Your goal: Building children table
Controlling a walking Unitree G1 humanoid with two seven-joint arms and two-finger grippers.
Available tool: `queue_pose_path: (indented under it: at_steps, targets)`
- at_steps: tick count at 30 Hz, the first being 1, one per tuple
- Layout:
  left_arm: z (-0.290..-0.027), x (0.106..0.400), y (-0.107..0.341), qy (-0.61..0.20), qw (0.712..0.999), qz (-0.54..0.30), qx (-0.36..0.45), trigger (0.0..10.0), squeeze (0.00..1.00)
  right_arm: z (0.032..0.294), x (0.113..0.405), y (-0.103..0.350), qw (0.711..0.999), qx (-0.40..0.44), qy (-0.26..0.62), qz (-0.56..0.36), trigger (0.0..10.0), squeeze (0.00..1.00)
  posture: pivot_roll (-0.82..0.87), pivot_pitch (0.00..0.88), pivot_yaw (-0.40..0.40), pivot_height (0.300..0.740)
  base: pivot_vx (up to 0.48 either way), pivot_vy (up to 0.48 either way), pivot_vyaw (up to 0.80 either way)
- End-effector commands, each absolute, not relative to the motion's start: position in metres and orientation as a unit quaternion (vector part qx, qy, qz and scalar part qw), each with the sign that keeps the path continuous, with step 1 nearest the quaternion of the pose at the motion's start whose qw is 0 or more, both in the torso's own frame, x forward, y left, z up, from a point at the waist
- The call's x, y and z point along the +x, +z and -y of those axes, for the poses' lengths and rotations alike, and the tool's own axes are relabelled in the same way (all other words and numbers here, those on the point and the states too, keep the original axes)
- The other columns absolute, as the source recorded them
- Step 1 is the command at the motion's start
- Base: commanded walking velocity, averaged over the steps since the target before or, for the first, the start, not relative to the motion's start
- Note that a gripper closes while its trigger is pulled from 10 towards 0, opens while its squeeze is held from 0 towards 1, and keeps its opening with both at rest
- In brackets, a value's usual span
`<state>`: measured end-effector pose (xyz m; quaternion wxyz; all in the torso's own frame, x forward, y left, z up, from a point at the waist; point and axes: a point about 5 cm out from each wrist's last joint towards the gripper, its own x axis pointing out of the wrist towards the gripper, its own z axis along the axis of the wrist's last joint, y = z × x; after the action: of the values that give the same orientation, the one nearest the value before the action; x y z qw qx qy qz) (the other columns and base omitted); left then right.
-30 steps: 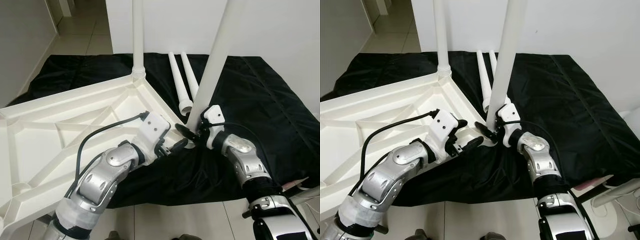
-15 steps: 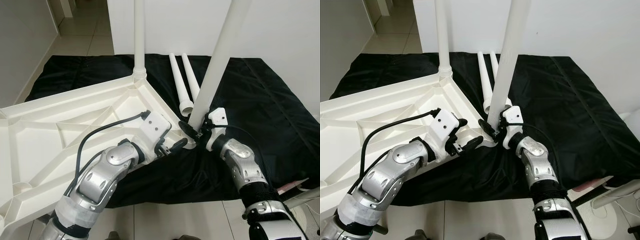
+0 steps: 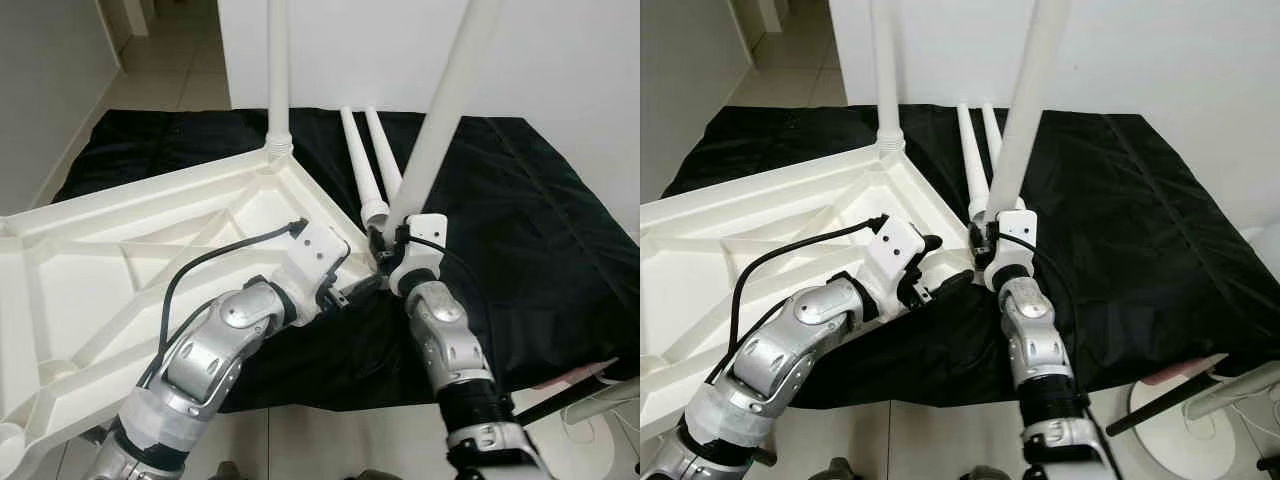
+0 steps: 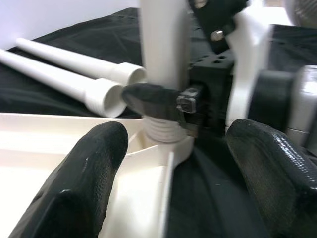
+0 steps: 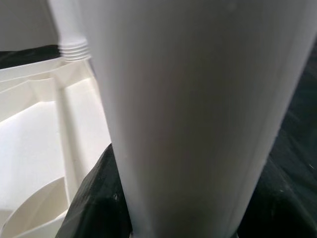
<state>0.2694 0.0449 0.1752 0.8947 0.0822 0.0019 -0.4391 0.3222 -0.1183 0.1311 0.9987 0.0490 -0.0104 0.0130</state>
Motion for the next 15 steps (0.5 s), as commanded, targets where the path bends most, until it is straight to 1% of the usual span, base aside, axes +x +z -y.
queue_pose_path:
  at_steps: [1,3,9,10,11,12,15]
  targets:
    - [-0.043,0.269,0.176,-0.459,0.884,0.002,0.086,10.0,0.0,0.126,0.318,0.124,0.997,0.073,-0.025,-0.011,10.0,0.0,-0.08,0.0,-0.028,0.74,0.0,0.0,0.0]
    - [-0.044,0.268,0.177,-0.459,0.885,0.004,0.083,10.0,0.0,0.116,0.315,0.129,0.998,0.061,0.002,-0.001,10.0,0.0,-0.08,0.0,-0.03,0.74,0.0,0.0,0.0]
    - [-0.047,0.269,0.176,-0.455,0.887,0.004,0.083,10.0,0.0,0.115,0.311,0.135,0.998,0.055,0.008,0.017,10.0,0.0,-0.06,0.0,-0.029,0.74,0.0,0.0,0.0]
    - [-0.048,0.269,0.176,-0.454,0.887,0.004,0.083,10.0,0.0,0.115,0.31,0.136,0.998,0.054,0.009,0.019,10.0,0.31,-0.06,0.0,-0.029,0.74,0.0,0.0,0.0]
    - [-0.048,0.269,0.176,-0.454,0.887,0.004,0.083,10.0,0.0,0.115,0.31,0.136,0.998,0.054,0.009,0.019,10.0,0.31,-0.06,0.0,-0.029,0.74,0.0,0.0,0.0]
    - [-0.049,0.269,0.176,-0.453,0.887,0.005,0.083,10.0,0.0,0.114,0.309,0.137,0.998,0.053,0.012,0.025,10.0,1.0,-0.06,0.0,-0.027,0.74,0.0,0.0,0.0]
    - [-0.05,0.268,0.177,-0.454,0.887,0.008,0.082,10.0,0.0,0.114,0.307,0.141,0.997,0.056,0.024,0.04,10.0,1.0,-0.06,0.0,-0.022,0.74,0.0,0.0,0.0]
